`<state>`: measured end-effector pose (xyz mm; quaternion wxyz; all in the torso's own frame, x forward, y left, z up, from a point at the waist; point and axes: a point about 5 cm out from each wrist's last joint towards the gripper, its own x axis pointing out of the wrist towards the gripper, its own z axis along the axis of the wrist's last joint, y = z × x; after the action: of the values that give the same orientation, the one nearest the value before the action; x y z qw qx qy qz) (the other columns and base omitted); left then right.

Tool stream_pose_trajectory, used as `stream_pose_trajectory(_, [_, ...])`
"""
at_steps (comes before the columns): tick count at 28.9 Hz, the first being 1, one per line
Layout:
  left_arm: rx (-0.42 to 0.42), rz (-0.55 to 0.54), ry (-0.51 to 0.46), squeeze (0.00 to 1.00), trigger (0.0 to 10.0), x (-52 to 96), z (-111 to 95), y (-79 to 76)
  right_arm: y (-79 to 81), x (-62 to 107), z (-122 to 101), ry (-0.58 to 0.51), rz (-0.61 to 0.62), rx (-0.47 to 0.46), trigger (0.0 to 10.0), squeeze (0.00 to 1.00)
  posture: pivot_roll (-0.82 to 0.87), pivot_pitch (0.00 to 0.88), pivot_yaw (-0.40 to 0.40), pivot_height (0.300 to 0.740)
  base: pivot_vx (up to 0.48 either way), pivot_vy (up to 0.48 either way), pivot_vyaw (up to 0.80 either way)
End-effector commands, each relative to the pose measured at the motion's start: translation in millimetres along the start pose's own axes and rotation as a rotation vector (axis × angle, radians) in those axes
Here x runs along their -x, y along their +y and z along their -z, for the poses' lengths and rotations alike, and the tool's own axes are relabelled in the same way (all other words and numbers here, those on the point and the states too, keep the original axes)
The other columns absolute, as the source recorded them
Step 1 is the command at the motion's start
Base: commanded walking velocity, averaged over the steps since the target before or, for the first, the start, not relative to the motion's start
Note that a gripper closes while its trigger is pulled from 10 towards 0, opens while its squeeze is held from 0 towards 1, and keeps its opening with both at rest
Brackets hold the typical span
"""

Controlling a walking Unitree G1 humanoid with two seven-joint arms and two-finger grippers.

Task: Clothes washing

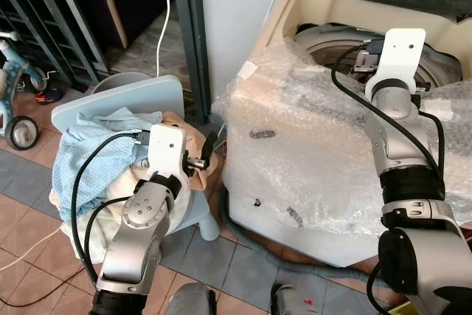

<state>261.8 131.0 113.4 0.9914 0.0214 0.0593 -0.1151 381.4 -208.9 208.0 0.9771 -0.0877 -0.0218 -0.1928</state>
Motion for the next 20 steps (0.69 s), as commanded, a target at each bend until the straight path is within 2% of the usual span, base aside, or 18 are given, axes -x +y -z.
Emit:
stream_pose_trajectory(1, [0.003, 0.016, -0.027, 0.0, 10.0, -1.3, -7, -6.0, -10.2, -4.0, -5, -0.028, 0.03, 0.003, 10.0, 0.0, 0.01, 0.102, 0.062, 0.74, 0.0, 0.0, 0.0])
stream_pose_trajectory(2, [0.004, 0.015, -0.024, 0.0, 10.0, -1.3, -6, -6.2, -7.3, -4.0, -6, -0.035, -0.001, -0.018, 10.0, 0.0, 0.01, 0.102, 0.062, 0.74, 0.0, 0.0, 0.0])
stream_pose_trajectory(3, [0.005, 0.015, -0.022, 0.0, 10.0, -1.0, -5, -6.4, -6.5, -3.9, -6, -0.036, -0.01, -0.02, 10.0, 0.77, 0.01, 0.101, 0.061, 0.74, 0.0, 0.0, 0.0])
stream_pose_trajectory(4, [0.005, 0.014, -0.019, 0.0, 10.0, -0.5, -4, -6.7, -6.9, -3.6, -6, -0.04, -0.011, -0.03, 10.0, 1.0, 0.01, 0.098, 0.057, 0.74, 0.0, 0.0, 0.0])
stream_pose_trajectory(8, [0.005, 0.014, -0.017, 0.0, 10.0, -0.4, -4, -6.7, -7.8, -3.6, -7, -0.057, -0.005, -0.025, 10.0, 1.0, 0.01, 0.097, 0.056, 0.74, 0.0, 0.0, 0.0])
stream_pose_trajectory(11, [0.007, 0.009, -0.013, 0.0, 10.0, 0.3, -3, -6.2, -6.1, -0.3, -21, -0.156, -0.03, -0.114, 10.0, 1.0, 0.01, 0.097, 0.055, 0.74, 0.0, 0.0, 0.0])
stream_pose_trajectory(12, [0.007, 0.007, -0.012, 0.0, 10.0, 0.4, -3, -6.5, -5.1, 2.2, -30, -0.222, -0.056, -0.141, 10.0, 1.0, 0.0, 0.098, 0.056, 0.74, 0.0, 0.0, 0.0])
stream_pose_trajectory(14, [0.007, 0.007, -0.012, 0.0, 10.0, 0.5, -3, -6.7, -5.0, 2.9, -33, -0.244, -0.062, -0.144, 10.0, 1.0, 0.0, 0.098, 0.056, 0.74, 0.0, 0.0, 0.0])
stream_pose_trajectory(18, [-0.023, -0.057, -0.021, 0.0, 10.0, -2.1, -3, -4.0, -3.0, 10.3, -63, -0.43, -0.144, -0.135, 10.0, 1.0, 0.0, 0.099, 0.055, 0.74, 0.0, 0.0, 0.0])
stream_pose_trajectory(20, [-0.027, -0.077, -0.023, 0.0, 10.0, -3.1, -4, -2.6, 0.5, 14.1, -72, -0.478, -0.205, -0.128, 10.0, 1.0, 0.0, 0.099, 0.053, 0.74, 0.0, 0.0, 0.0])
